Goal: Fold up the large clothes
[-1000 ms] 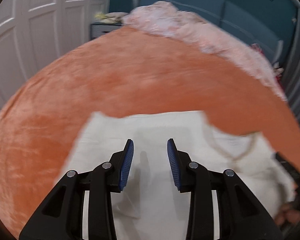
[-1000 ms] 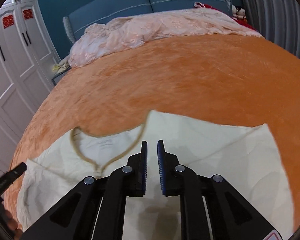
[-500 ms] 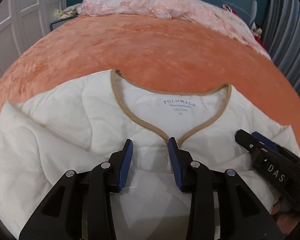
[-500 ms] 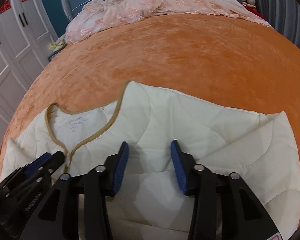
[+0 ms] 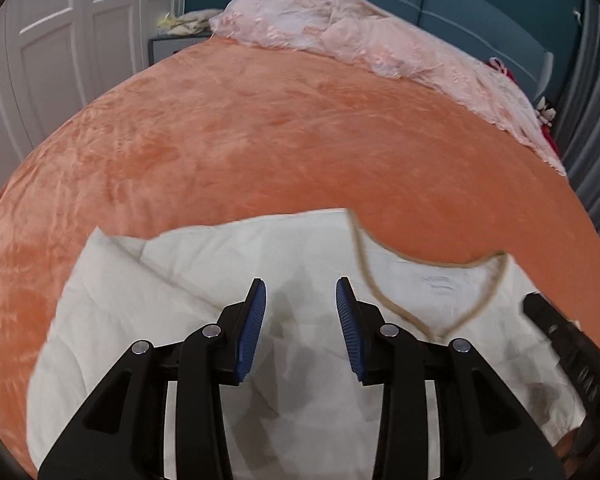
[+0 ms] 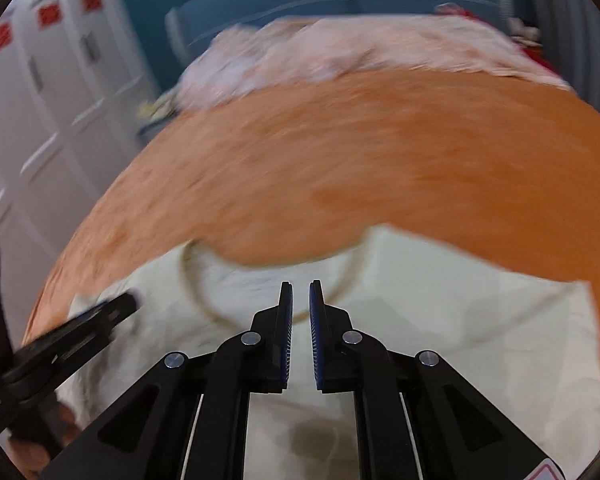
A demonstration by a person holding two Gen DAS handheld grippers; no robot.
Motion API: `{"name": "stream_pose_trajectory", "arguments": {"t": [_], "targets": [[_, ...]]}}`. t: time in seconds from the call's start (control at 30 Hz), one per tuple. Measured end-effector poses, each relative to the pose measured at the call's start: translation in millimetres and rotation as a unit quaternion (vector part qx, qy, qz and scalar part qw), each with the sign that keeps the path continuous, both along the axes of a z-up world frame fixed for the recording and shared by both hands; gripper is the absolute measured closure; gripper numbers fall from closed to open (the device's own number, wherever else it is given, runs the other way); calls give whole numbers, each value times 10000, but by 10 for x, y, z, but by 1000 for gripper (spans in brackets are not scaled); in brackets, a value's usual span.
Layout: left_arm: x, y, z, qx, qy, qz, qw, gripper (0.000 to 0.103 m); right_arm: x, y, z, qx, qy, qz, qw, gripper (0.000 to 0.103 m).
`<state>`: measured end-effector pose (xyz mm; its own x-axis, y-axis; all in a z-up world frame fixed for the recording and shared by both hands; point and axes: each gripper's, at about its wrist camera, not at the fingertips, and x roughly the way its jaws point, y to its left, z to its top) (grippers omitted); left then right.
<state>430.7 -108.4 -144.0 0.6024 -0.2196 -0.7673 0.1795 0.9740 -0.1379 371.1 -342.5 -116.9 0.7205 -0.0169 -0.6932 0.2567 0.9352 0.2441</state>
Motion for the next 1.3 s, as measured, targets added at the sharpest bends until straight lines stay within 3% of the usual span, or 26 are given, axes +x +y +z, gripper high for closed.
{"name": "stream_pose_trajectory", "arguments": {"t": [0.1, 0.2, 0.4, 0.7, 0.9, 1.0, 1.07, 1.1, 1.2, 1.27, 1.3], "targets": [[75, -53, -165, 337, 41, -150, 9993, 69, 208, 233, -176, -167, 328, 224, 9991, 95], [56, -40, -298, 338, -39, -222, 9992, 70, 322, 317, -439, -357, 694, 221, 9967, 96], [44, -162, -422, 572, -222, -349, 9975, 70, 293, 235, -575, -97, 605, 128, 9980, 100], [53, -269, -513, 969, -352, -335, 9941, 70, 356, 314, -634, -363, 592, 77, 9976, 100], [52, -262, -534, 942, -427, -321, 9941, 70, 365, 327, -655, -455, 539, 45, 9975, 101], [48, -245, -518, 869, -435, -290, 9948, 70, 319, 280, -640, -294, 396, 1, 9988, 102], [34, -124, -448, 558, -395, -201, 9975, 65, 208, 208, -556, -253, 164, -284, 9991, 102], [25, -27, -400, 359, -340, -85, 9987, 62, 65, 132, -443, -294, -85, -673, 9973, 92], [-155, 529, -108, -404, -333, 495, 9974, 53, -455, -87, -98, -99, -741, -1537, 9853, 78], [-389, 858, 98, -302, -479, 589, 9967, 39, -825, -147, 60, 6, -794, -1512, 9853, 77], [-505, 989, 172, -181, -547, 577, 9967, 38, -1043, -150, 116, 20, -828, -1454, 9859, 77]]}}
